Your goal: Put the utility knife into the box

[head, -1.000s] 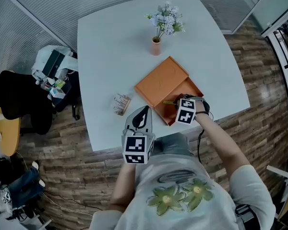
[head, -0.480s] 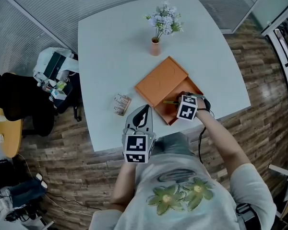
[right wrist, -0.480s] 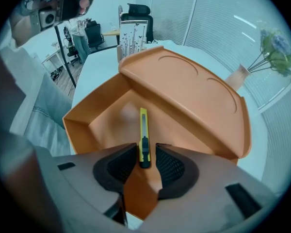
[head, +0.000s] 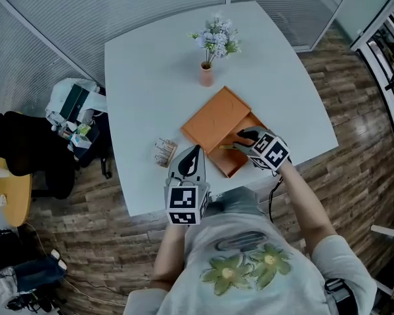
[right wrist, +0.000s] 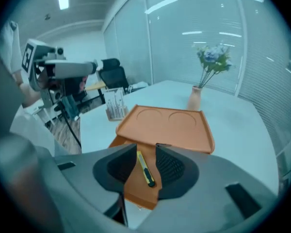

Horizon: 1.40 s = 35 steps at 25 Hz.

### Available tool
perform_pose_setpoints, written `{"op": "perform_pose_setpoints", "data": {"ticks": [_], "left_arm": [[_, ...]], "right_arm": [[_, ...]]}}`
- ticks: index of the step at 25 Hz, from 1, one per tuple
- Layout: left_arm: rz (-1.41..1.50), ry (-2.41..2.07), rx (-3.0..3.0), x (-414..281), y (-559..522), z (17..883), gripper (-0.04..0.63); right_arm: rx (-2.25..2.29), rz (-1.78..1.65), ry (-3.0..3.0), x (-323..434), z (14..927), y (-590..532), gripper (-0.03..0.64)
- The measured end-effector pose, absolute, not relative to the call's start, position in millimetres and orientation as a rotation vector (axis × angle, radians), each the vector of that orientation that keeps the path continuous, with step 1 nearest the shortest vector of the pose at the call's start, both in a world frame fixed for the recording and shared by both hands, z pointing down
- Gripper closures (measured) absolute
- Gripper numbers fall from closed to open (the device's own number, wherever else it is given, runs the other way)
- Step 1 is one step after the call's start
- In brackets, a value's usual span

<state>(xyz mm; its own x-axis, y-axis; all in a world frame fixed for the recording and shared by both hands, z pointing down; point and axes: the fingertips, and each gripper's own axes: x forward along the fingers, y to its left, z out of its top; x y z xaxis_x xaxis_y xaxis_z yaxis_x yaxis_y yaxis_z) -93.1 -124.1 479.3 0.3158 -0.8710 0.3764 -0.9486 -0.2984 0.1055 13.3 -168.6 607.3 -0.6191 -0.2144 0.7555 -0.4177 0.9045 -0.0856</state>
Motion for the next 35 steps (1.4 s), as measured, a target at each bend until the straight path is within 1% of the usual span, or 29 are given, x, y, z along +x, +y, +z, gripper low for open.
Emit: {"op": "perform_pose_setpoints", "data": {"ticks": [3,10,14,15,17,18,25,35], "left_arm": [[0.337,-1.641,2.296,-92.0,-128.0,471.3,0.595],[0.297,-1.634,2.342,-84.0,-134.1,449.8,0.595],[0.285,-1.624,2.362,-79.8,-135.2,440.9,0.595],[0.284,-1.621,2.365,-78.9,-135.0,439.6,0.595],[0.278,-1.615,2.374,-76.3,-134.3,436.6,0.595],[0.276,-1.612,2.379,-74.5,-133.9,435.0,0.595],[0.272,-1.587,2.417,-62.5,-131.2,430.0,0.595],[0.272,-1.563,2.439,-56.1,-130.3,427.0,0.595]], "right_arm": [[0.588,0.387,-2.371,14.8,576.3,-171.9,0.486],[0.892,0.423,-2.619,27.0,501.3,-166.5,0.487],[1.029,0.439,-2.758,30.1,461.8,-158.7,0.511],[1.057,0.418,-2.77,31.0,456.0,-156.9,0.518],[1.119,0.358,-2.776,33.9,447.3,-154.6,0.594],[1.147,0.337,-2.78,35.5,443.8,-153.8,0.611],[1.291,0.342,-2.772,46.2,434.7,-150.6,0.614],[1.303,0.35,-2.751,46.3,433.9,-147.1,0.614]]}}
